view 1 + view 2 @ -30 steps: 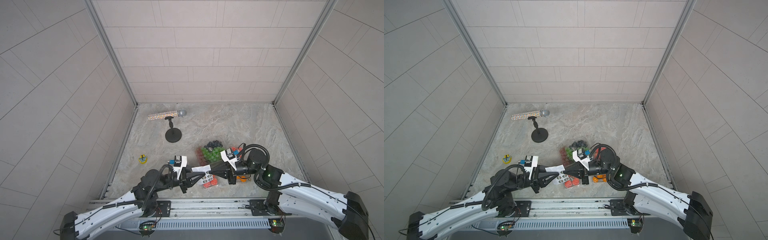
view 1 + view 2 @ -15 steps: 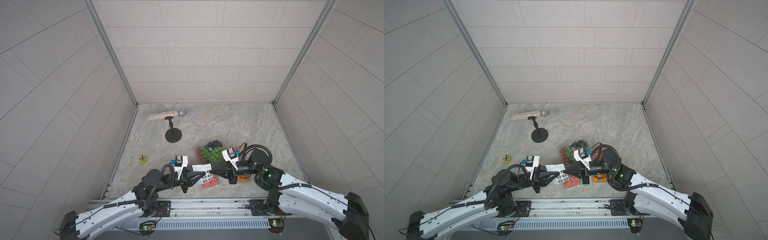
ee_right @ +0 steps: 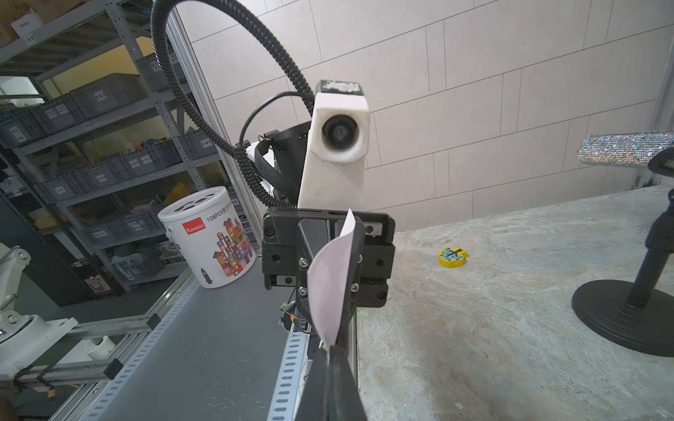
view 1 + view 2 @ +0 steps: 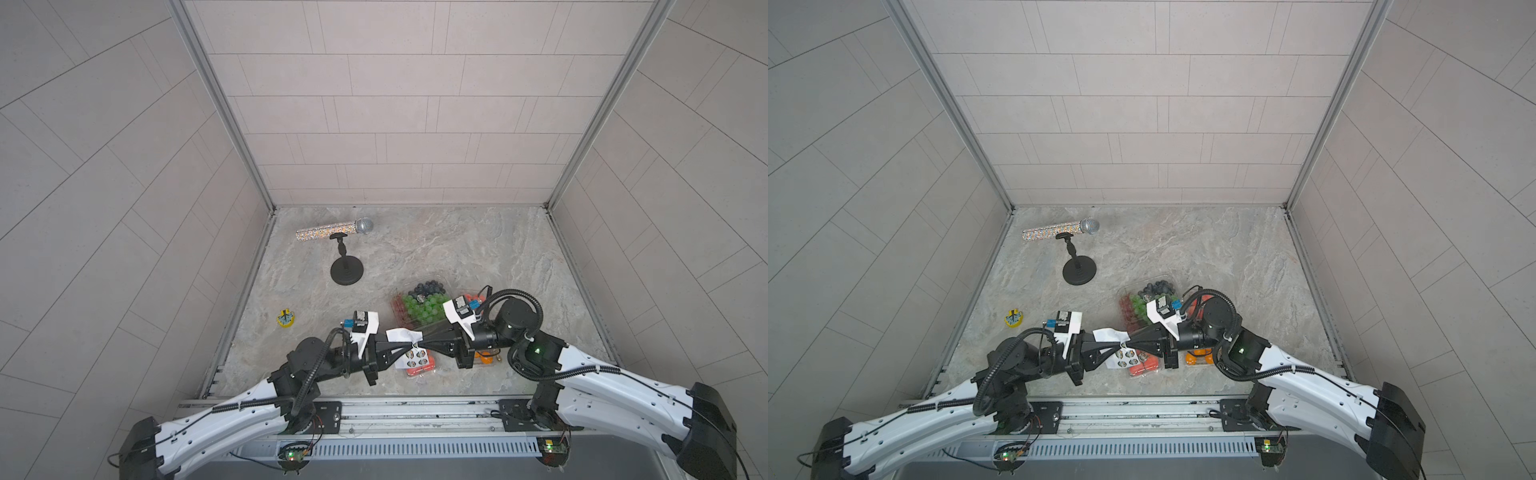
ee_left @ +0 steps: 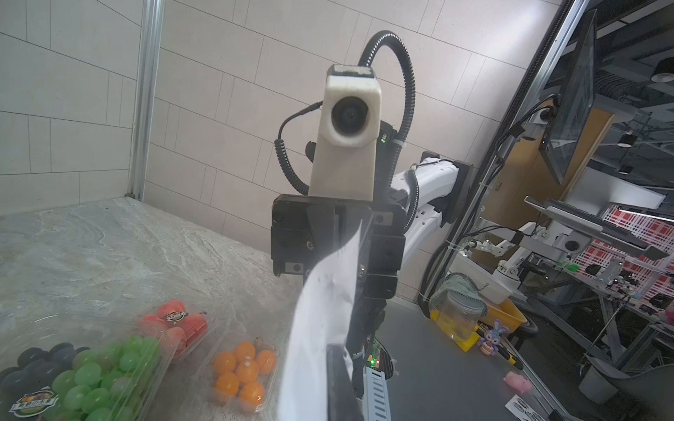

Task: Label fruit boxes
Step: Adjust the label sticker.

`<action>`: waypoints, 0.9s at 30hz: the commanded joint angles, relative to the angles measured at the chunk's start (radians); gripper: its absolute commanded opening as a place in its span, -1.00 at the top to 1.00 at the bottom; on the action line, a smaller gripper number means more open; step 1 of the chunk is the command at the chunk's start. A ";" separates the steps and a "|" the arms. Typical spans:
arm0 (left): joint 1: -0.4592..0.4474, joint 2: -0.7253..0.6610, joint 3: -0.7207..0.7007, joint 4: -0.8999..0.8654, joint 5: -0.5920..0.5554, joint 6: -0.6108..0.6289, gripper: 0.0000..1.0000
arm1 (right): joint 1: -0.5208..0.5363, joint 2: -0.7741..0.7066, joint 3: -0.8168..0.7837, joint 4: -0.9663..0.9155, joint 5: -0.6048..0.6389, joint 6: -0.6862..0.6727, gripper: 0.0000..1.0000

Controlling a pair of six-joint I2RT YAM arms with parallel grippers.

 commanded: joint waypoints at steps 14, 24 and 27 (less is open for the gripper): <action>0.002 -0.013 -0.012 0.030 -0.017 0.002 1.00 | 0.003 0.019 -0.030 0.106 -0.075 0.049 1.00; 0.001 0.001 0.008 -0.032 -0.066 0.010 1.00 | 0.005 0.028 -0.035 0.110 -0.081 0.046 1.00; 0.002 0.006 0.007 -0.026 -0.059 0.012 1.00 | 0.005 0.043 -0.029 0.099 -0.075 0.037 1.00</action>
